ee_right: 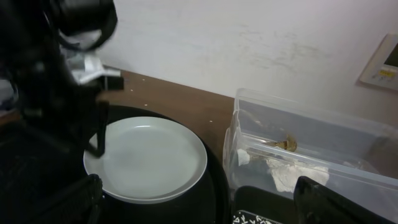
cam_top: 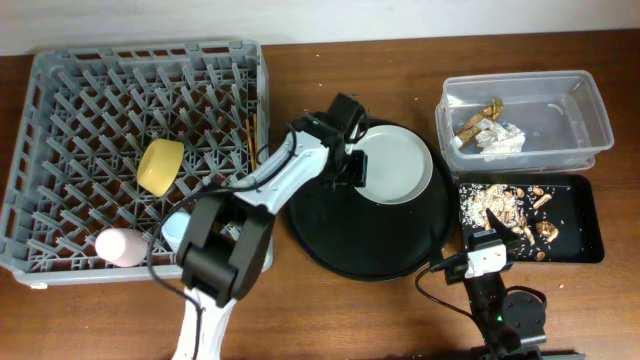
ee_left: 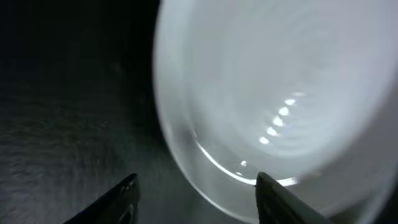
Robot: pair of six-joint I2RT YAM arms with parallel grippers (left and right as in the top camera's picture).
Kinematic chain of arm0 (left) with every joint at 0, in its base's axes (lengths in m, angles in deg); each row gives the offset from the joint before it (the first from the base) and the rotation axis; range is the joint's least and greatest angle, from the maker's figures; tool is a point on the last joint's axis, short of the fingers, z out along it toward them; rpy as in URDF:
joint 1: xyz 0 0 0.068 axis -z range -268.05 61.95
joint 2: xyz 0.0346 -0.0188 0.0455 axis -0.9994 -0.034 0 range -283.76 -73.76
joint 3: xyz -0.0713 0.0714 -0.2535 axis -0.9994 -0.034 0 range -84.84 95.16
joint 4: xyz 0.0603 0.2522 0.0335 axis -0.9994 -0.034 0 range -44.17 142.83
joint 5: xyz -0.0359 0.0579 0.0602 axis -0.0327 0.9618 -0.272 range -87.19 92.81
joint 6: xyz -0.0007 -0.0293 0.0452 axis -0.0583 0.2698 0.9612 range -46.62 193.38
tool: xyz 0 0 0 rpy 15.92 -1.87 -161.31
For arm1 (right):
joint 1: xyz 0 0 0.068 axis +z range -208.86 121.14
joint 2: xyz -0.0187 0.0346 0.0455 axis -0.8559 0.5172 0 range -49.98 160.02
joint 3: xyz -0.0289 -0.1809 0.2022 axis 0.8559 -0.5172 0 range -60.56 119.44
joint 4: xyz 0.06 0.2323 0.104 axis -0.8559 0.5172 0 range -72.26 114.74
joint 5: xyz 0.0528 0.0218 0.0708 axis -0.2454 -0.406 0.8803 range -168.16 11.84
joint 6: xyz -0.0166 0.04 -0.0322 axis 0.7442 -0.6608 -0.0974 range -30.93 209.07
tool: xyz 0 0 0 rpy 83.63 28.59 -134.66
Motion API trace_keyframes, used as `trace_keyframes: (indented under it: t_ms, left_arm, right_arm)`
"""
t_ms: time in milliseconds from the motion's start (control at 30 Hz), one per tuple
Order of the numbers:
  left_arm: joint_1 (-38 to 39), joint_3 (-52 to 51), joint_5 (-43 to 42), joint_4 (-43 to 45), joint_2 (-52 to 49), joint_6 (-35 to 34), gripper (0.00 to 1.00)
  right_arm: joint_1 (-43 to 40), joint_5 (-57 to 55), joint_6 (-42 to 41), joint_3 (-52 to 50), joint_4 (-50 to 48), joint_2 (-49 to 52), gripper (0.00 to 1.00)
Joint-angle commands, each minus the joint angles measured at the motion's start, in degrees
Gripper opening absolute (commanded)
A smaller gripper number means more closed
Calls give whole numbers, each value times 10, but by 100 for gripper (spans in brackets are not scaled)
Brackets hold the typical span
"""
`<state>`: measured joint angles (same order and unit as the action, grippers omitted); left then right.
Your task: Sort waste into correct bins and load items into the dishwasher rack
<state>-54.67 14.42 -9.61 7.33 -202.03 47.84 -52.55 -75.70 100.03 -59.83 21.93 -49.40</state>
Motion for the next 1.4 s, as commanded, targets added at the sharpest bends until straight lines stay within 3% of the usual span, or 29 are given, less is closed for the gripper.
trace_keyframes:
  t_ms: [0,33,67,100,133,300,433,533,633,767,900,1067,1133,1167,1200,1300,1333,1367]
  left_arm:
    - [-3,-3,2,6,-42,-38,47]
    - [-3,-3,2,7,-49,-38,38]
    - [-3,-3,2,6,-52,-38,18]
    - [-3,-2,2,-1,-51,-37,6]
    - [-7,10,3,-24,-48,-35,0]
    - [-76,87,85,-169,18,2,0]
    - [-144,127,328,-278,176,21,0]
    - [-159,127,501,-291,291,48,0]
    - [-161,126,695,-321,324,61,0]
    - [-162,42,718,-280,313,54,0]
    - [-149,-115,706,-169,311,51,0]
    - [-142,-160,670,-157,311,5,0]
    - [-141,-160,656,-156,311,5,9]
    - [-141,-160,634,-157,311,5,41]
    - [-140,-160,614,-161,312,5,57]
    - [-140,-152,533,-181,329,5,76]
    - [-140,-142,485,-200,350,6,99]
    - [-140,-133,448,-218,370,8,99]
  right_arm:
    - [-3,1,2,-4,0,-4,98]
    - [-3,1,2,-4,0,-4,98]
    - [-3,1,2,-4,0,-4,98]
    - [-3,1,2,-4,0,-4,98]
    - [-3,1,2,-4,0,-4,99]
    - [-3,1,2,-4,0,-4,98]
    - [-3,1,2,-4,0,-4,98]
    - [-3,1,2,-4,0,-4,98]
    - [-3,1,2,-4,0,-4,98]
    - [-3,1,2,-4,0,-4,98]
    - [-3,1,2,-4,0,-4,98]
    - [-3,1,2,-4,0,-4,98]
    - [-3,1,2,-4,0,-4,98]
    - [-3,1,2,-4,0,-4,98]
    - [-3,1,2,-4,0,-4,98]
    - [-3,1,2,-4,0,-4,98]
    - [-3,1,2,-4,0,-4,98]
    - [-3,1,2,-4,0,-4,99]
